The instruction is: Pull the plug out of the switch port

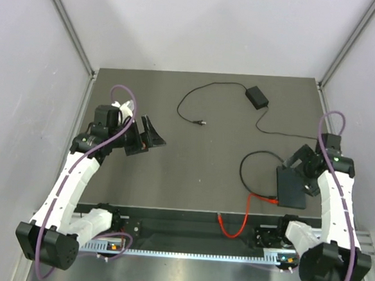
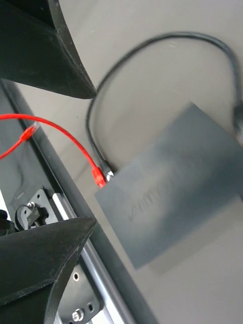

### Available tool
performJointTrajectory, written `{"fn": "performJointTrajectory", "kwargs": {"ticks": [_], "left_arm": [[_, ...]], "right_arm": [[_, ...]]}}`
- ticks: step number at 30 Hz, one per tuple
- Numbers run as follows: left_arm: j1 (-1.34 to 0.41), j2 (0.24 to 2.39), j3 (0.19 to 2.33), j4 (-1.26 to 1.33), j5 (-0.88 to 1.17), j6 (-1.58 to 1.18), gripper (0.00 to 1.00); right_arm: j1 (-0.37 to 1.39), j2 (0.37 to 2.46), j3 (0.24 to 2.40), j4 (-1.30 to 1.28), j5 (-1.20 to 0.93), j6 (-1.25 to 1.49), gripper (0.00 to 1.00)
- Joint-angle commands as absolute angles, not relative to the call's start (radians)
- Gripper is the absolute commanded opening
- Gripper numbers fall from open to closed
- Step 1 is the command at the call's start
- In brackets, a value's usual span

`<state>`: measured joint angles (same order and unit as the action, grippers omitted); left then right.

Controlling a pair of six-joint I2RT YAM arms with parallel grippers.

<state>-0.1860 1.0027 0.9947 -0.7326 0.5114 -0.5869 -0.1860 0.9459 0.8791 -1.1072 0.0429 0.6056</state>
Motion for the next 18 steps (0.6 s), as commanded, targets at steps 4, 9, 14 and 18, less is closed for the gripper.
{"fn": "performJointTrajectory", "kwargs": {"ticks": [4, 9, 14, 18], "left_arm": [[-0.232, 0.943, 1.051, -0.793, 0.468, -0.446, 0.99], [-0.305, 0.946, 1.029, -0.788, 0.456, -0.379, 0.99], [-0.371, 0.976, 1.058, -0.795, 0.405, -0.309, 0.99], [-0.425, 1.002, 1.092, -0.808, 0.388, -0.270, 0.99]], "right_arm": [[-0.377, 1.018, 0.913, -1.092, -0.021, 0.558, 0.98], [-0.477, 1.045, 0.894, -1.091, -0.005, 0.537, 0.95], [-0.508, 1.026, 0.858, -1.127, 0.023, 0.535, 0.94], [-0.508, 0.959, 0.802, -1.195, 0.031, 0.591, 0.96]]}}
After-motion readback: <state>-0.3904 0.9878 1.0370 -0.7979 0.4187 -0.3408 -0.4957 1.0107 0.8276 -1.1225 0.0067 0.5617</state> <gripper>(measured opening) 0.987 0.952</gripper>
